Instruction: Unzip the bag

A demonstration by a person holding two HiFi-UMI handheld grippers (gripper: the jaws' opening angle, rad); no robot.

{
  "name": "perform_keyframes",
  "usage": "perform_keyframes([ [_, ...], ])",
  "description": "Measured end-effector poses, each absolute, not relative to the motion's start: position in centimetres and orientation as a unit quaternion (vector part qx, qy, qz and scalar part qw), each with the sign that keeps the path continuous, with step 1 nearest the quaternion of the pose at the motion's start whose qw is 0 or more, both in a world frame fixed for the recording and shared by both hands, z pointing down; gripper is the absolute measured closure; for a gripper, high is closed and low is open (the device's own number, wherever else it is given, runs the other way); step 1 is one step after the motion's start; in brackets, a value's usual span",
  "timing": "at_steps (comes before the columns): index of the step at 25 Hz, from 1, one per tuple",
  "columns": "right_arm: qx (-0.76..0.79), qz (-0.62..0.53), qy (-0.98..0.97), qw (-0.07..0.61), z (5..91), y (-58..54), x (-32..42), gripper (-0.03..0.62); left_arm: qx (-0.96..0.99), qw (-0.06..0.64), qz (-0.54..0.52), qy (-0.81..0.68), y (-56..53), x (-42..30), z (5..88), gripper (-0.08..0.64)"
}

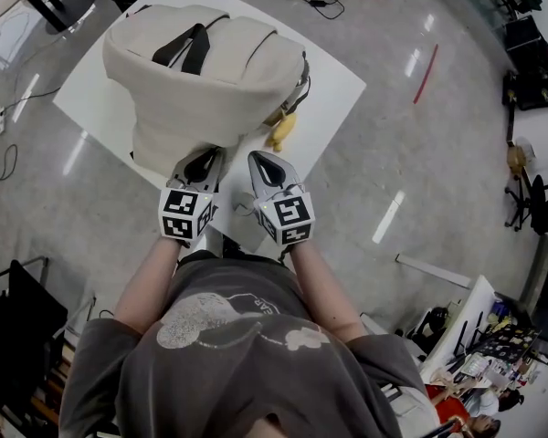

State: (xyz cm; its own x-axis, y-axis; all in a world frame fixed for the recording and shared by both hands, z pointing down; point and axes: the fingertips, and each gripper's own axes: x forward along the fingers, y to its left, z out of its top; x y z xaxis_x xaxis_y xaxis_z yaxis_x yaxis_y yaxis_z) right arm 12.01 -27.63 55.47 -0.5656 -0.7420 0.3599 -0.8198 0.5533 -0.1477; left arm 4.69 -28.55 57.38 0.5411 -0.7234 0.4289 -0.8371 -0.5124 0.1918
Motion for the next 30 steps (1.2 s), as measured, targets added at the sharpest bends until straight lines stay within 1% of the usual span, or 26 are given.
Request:
perform_keyframes([
  [5,0.423,0.144,-0.882,0.149,56.0,-28.0,10.3,0.59,0.856,0.194,0.139,-0.459,-27.7,3.3,56.2,0.52],
  [10,0.404,0.104,-0.888,0.196,56.3,-28.3,8.8,0.518,0.861,0.191,0.14,-0.45,-27.0,2.7,55.4,0.52],
  [13,0.393,0.085,-0.889,0.218,56.6,-28.3,8.1,0.499,0.861,0.194,0.133,-0.45,-26.5,2.6,54.9,0.52],
  [15,0.387,0.08,-0.89,0.225,56.8,-28.4,7.9,0.499,0.863,0.195,0.132,-0.448,-26.1,2.6,54.7,0.52],
  [16,0.386,0.077,-0.891,0.226,56.7,-28.4,7.8,0.51,0.863,0.192,0.135,-0.446,-26.0,2.6,54.7,0.52],
  [17,0.383,0.075,-0.893,0.225,56.7,-28.3,7.7,0.557,0.864,0.187,0.141,-0.446,-25.9,2.6,54.8,0.52],
  [19,0.377,0.073,-0.898,0.217,56.4,-28.0,7.6,0.569,0.863,0.172,0.158,-0.448,-25.8,2.3,55.0,0.52],
  [25,0.373,0.068,-0.904,0.196,55.4,-27.0,7.7,0.574,0.863,0.125,0.199,-0.447,-26.1,1.6,54.2,0.52],
  [30,0.378,0.062,-0.902,0.197,55.0,-27.0,7.9,0.574,0.862,0.112,0.207,-0.449,-26.7,0.5,54.0,0.52],
])
